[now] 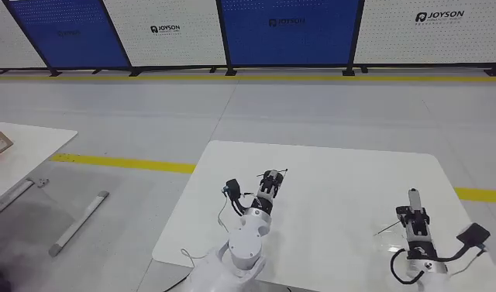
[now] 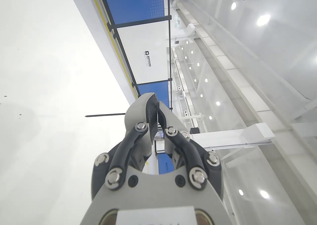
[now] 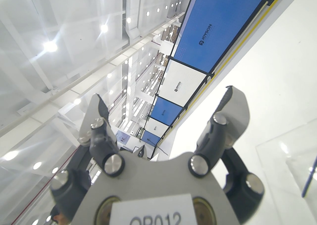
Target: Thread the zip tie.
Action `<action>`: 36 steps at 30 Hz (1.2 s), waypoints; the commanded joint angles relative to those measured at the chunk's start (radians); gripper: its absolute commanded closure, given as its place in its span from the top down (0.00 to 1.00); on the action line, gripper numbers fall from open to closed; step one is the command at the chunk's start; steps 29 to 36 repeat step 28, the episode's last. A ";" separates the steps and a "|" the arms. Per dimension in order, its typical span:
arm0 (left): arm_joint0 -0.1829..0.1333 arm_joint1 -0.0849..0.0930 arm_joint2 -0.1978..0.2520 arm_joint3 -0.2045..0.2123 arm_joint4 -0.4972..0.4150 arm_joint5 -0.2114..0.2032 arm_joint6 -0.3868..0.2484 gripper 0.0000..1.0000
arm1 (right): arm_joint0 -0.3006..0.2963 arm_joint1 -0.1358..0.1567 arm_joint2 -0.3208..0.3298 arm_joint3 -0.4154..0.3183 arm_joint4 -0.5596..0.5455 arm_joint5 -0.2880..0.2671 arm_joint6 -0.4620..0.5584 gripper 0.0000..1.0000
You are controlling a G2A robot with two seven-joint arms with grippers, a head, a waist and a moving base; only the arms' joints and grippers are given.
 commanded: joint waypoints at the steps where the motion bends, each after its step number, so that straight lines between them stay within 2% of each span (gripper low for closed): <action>1: 0.002 0.000 -0.004 0.000 -0.003 -0.004 -0.004 0.00 | 0.003 0.000 0.001 0.000 0.000 0.011 0.000 1.00; 5: 0.005 -0.002 -0.019 0.002 0.000 -0.015 0.018 0.00 | 0.011 -0.002 0.024 -0.007 0.054 0.049 -0.007 1.00; 13: 0.002 -0.009 -0.037 0.035 -0.009 -0.019 0.043 0.00 | 0.018 -0.003 0.101 -0.016 0.194 0.141 -0.001 1.00; 18: 0.007 -0.012 -0.051 0.040 -0.013 -0.023 0.058 0.00 | 0.020 -0.004 0.125 -0.009 0.229 0.164 -0.011 1.00; 21: 0.010 -0.013 -0.055 0.044 -0.005 -0.030 0.072 0.00 | 0.022 -0.005 0.134 -0.009 0.225 0.199 -0.020 1.00; 36: 0.010 -0.013 -0.055 0.044 -0.005 -0.030 0.072 0.00 | 0.022 -0.005 0.134 -0.009 0.225 0.199 -0.020 1.00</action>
